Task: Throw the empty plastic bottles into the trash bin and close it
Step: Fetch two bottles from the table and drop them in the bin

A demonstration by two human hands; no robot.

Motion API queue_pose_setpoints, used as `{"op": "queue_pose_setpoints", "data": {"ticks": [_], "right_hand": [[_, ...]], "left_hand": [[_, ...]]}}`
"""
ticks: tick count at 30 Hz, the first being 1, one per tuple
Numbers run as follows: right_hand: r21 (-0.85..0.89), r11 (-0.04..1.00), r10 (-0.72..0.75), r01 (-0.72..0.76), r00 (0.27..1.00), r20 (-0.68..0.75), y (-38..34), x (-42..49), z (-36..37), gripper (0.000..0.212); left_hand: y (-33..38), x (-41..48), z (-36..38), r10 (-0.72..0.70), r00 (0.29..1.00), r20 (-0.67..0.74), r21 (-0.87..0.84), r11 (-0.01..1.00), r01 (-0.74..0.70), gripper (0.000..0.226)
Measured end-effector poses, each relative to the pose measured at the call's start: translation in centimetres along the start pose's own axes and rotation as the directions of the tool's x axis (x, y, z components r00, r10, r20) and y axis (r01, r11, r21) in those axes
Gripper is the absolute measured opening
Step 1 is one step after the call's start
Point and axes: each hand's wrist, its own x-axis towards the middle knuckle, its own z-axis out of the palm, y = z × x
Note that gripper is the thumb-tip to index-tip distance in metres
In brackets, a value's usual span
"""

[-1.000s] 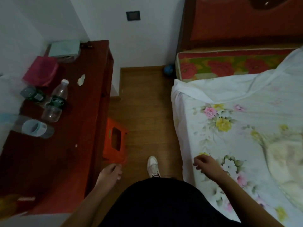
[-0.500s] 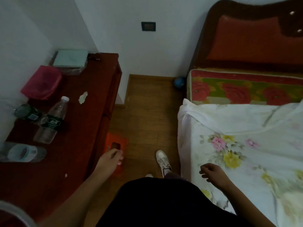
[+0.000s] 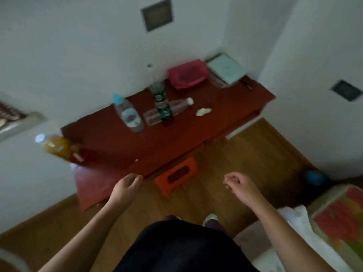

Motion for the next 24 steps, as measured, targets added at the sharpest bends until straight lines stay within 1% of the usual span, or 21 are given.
{"op": "queue_pose_setpoints", "data": {"ticks": [5,7,10,15,18,21,24], "right_hand": [[-0.166,0.967,-0.164,0.195,0.969,0.184,-7.5,4.3,3.0,0.009],[-0.192,0.948,-0.209,0.253,0.952,0.222,-10.0,5.4,4.5,0.012],[-0.208,0.929,-0.254,0.307,0.935,0.248,-13.4,6.7,6.1,0.018],[-0.177,0.926,-0.298,0.332,0.934,0.195,-17.8,8.5,8.0,0.024],[-0.136,0.924,-0.336,0.356,0.93,0.151,-20.3,9.0,9.9,0.031],[-0.129,0.9,-0.401,0.415,0.908,0.126,-22.8,10.1,12.4,0.048],[-0.152,0.882,-0.438,0.445,0.895,0.082,-25.3,11.6,15.1,0.066]], "left_hand": [[-2.9,-2.7,-3.5,-0.094,0.973,-0.211,-0.171,0.984,0.058,0.027],[-3.7,-3.1,-4.6,-0.122,0.959,-0.255,-0.22,0.973,0.065,0.025],[-4.9,-2.4,-6.0,-0.158,0.947,-0.279,-0.299,0.952,0.071,0.022],[-4.5,1.0,-8.6,-0.162,0.93,-0.331,-0.332,0.942,0.045,0.021],[-4.7,3.6,-10.1,-0.213,0.9,-0.38,-0.374,0.926,0.061,0.037],[-5.5,5.5,-11.2,-0.28,0.857,-0.432,-0.414,0.906,0.087,0.048],[-6.8,6.6,-12.9,-0.353,0.818,-0.454,-0.452,0.882,0.13,0.06]]}}
